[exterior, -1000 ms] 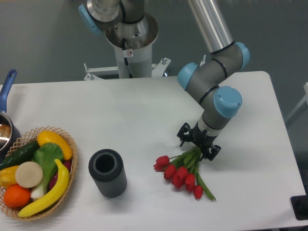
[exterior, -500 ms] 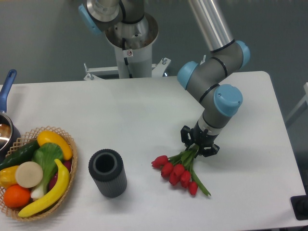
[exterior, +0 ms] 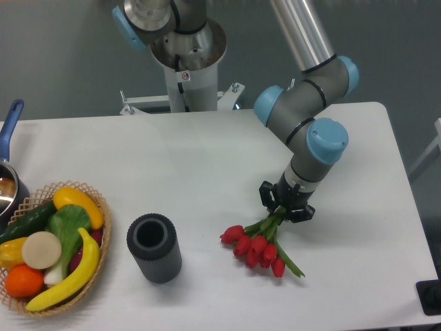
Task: Pick up the flowers from the table
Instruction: 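Lift the gripped red tulips up off the table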
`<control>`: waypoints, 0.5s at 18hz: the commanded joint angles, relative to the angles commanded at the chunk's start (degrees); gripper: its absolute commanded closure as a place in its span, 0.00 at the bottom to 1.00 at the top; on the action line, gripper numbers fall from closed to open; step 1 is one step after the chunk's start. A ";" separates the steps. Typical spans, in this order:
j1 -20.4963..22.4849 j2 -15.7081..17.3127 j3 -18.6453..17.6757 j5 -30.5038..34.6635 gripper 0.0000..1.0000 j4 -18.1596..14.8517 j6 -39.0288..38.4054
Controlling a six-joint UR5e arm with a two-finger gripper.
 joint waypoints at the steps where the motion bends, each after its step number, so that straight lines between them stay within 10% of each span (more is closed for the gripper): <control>1: 0.09 0.79 0.44 0.00 0.68 0.00 0.00; 9: 4.03 7.91 2.11 -7.53 0.68 0.00 -0.09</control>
